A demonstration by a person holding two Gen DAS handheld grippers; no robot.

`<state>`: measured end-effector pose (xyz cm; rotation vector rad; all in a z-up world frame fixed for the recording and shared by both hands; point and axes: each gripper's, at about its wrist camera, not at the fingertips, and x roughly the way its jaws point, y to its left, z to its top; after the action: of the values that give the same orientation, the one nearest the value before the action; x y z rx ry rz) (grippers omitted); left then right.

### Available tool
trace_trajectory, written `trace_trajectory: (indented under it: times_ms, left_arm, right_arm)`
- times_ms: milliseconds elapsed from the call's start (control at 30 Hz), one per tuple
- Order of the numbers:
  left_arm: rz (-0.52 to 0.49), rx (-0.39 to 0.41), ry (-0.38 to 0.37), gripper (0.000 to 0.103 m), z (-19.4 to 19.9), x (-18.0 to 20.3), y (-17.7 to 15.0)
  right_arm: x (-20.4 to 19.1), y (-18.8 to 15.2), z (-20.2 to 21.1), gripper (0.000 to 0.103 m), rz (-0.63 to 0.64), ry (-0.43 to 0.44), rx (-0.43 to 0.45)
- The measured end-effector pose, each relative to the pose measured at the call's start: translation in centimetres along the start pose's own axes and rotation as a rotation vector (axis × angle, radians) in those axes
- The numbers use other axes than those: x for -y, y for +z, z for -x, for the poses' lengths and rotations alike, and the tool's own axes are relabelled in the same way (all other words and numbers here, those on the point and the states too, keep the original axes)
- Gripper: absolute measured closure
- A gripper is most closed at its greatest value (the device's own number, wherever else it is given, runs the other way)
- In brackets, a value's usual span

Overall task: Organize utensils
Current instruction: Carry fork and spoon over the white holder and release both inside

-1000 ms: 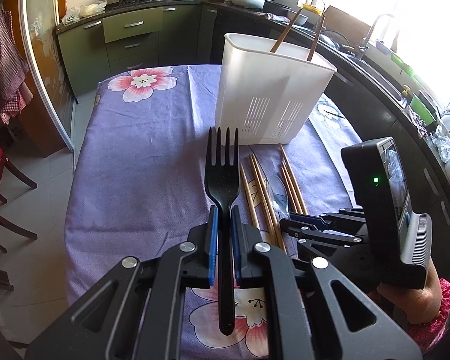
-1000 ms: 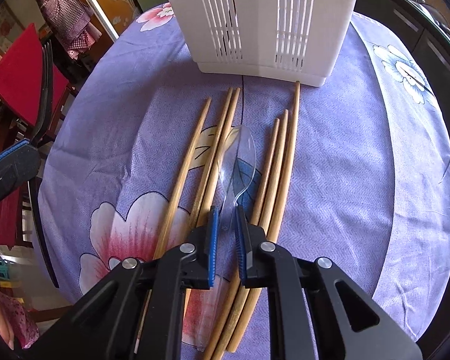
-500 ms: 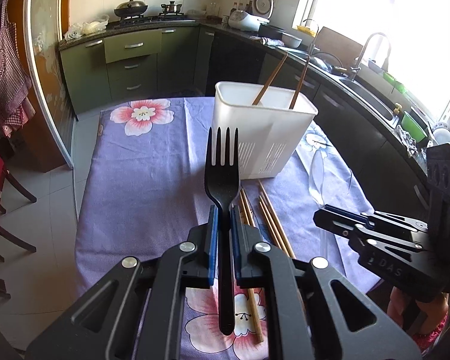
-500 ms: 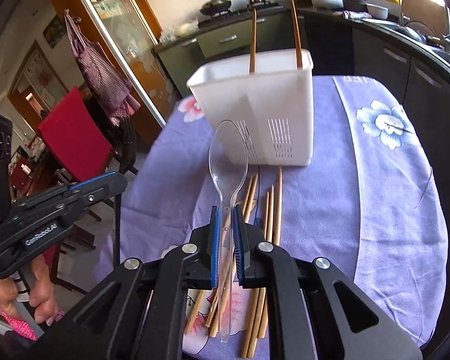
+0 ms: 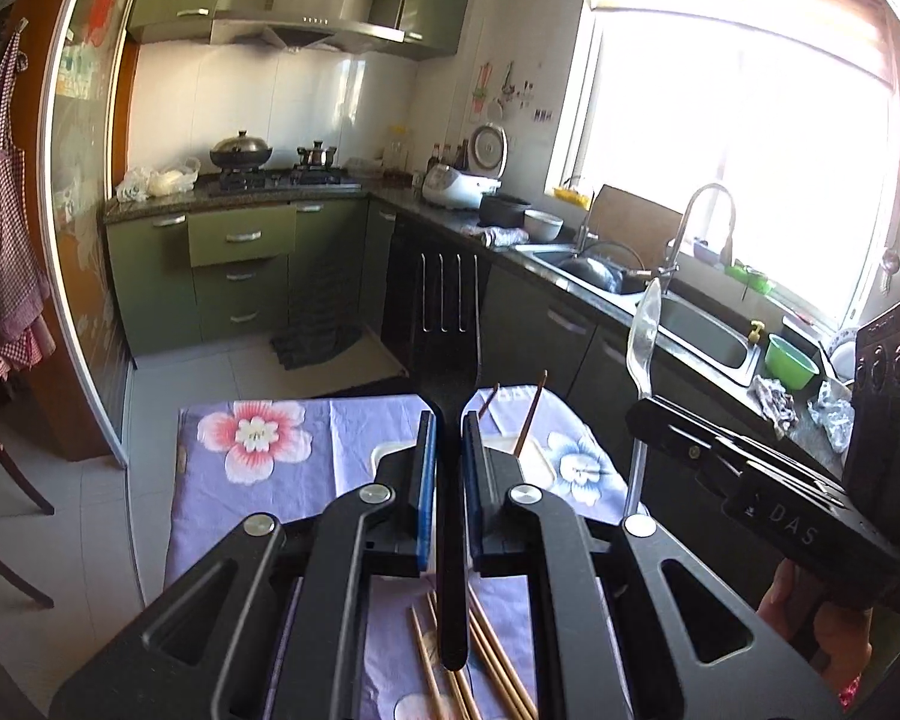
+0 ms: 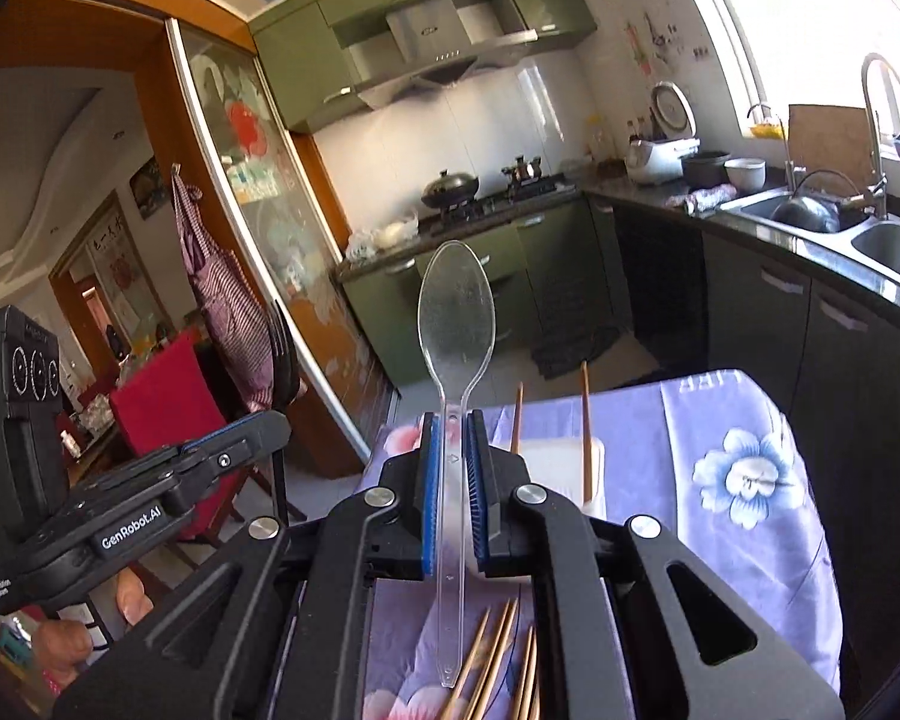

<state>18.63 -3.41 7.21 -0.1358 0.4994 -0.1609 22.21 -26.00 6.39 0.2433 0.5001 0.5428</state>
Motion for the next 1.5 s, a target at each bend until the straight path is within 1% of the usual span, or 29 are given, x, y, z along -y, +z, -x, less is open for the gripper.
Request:
trace_trajectory:
  times_ms: [67, 200, 333, 400, 567, 667, 733, 900, 1067, 1267, 1400, 1467, 1500]
  left_arm:
    - [-0.005, 0.046, 0.003, 0.094, -1.0, 0.1, 0.9]
    - [-0.003, 0.102, 0.001, 0.094, -3.6, -0.2, 1.9]
    - [-0.024, 0.147, 0.012, 0.094, -6.7, -0.4, 2.0]
    - [-0.043, 0.150, 0.028, 0.094, -8.6, -0.3, 1.7]
    - [-0.039, 0.104, 0.037, 0.094, -12.5, -0.7, 0.3]
    - [-0.038, 0.082, 0.044, 0.094, -13.4, -1.2, -0.7]
    - [-0.050, 0.075, 0.050, 0.094, -13.4, -1.3, -1.5]
    - [-0.091, 0.064, 0.060, 0.094, -13.0, -0.9, -3.2]
    - [-0.109, 0.026, 0.063, 0.094, -12.9, -0.7, -4.5]
    - [-0.134, -0.001, 0.082, 0.094, -12.4, -0.7, -5.4]
    - [-0.146, -0.009, 0.090, 0.094, -11.6, -0.7, -5.5]
    - [-0.152, -0.012, 0.091, 0.089, -11.3, -0.5, -5.5]
    - [-0.155, -0.014, 0.092, 0.087, -11.2, -0.6, -5.5]
  right_arm:
    - [0.1, 1.4, -0.7, 0.093, 0.012, -0.014, 0.068]
    - [0.4, 2.9, -2.7, 0.093, 0.050, -0.065, 0.166]
    - [0.9, 3.4, -5.9, 0.093, 0.095, -0.147, 0.228]
    - [1.4, 3.3, -7.9, 0.093, 0.119, -0.182, 0.243]
    - [2.5, 2.2, -12.2, 0.093, 0.142, -0.209, 0.214]
    - [2.9, 0.4, -13.6, 0.093, 0.173, -0.231, 0.197]
    - [3.2, -0.6, -14.0, 0.093, 0.176, -0.224, 0.178]
    - [3.6, -3.0, -13.5, 0.093, 0.180, -0.208, 0.155]
    - [3.5, -5.6, -12.4, 0.093, 0.209, -0.225, 0.120]
    - [3.2, -7.2, -12.1, 0.092, 0.242, -0.227, 0.062]
    - [2.9, -7.3, -11.2, 0.088, 0.241, -0.221, 0.064]
    - [2.6, -7.2, -10.6, 0.075, 0.248, -0.222, 0.069]
    - [2.3, -7.2, -10.4, 0.073, 0.254, -0.228, 0.073]
